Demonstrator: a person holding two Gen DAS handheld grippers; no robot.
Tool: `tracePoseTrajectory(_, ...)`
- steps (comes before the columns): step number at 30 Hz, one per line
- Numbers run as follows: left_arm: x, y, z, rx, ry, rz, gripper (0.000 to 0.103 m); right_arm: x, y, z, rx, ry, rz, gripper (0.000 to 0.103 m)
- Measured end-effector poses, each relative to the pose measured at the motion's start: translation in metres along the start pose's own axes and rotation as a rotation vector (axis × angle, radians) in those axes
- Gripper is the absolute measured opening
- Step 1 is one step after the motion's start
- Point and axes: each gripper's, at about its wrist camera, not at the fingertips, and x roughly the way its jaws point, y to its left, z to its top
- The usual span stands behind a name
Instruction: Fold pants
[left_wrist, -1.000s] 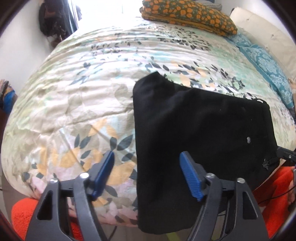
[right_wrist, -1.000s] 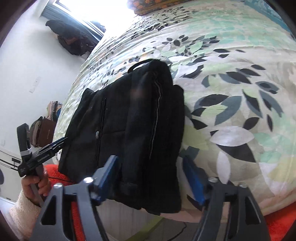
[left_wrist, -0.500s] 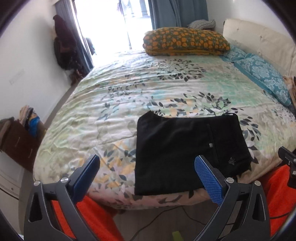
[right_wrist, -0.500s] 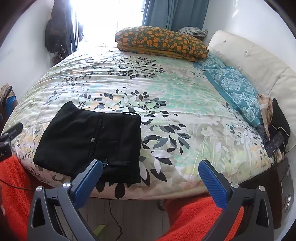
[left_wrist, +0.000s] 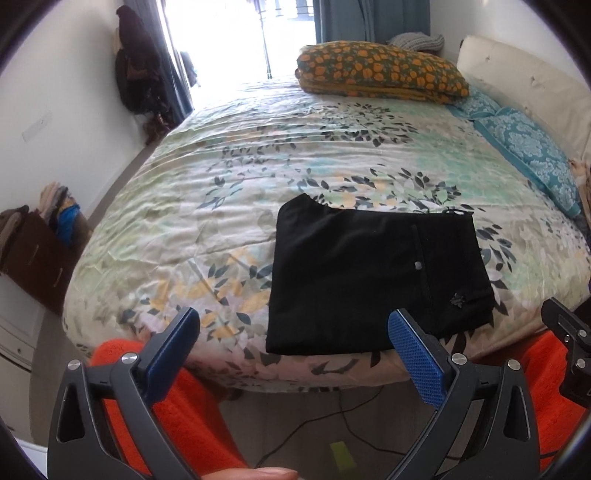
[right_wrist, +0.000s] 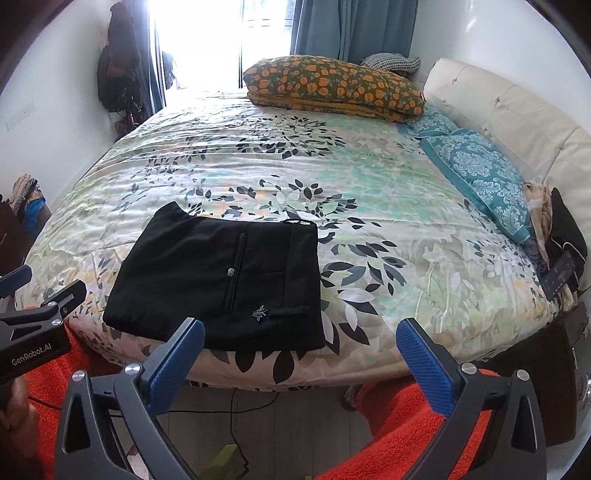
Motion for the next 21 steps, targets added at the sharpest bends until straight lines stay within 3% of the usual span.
tracePoseTrajectory(21,-0.0018,-0.0043,0.0019,0.011,0.008,-0.021,0.102,0.0002,0.0010,-0.0003,0.037,0.032,0.027,0.103)
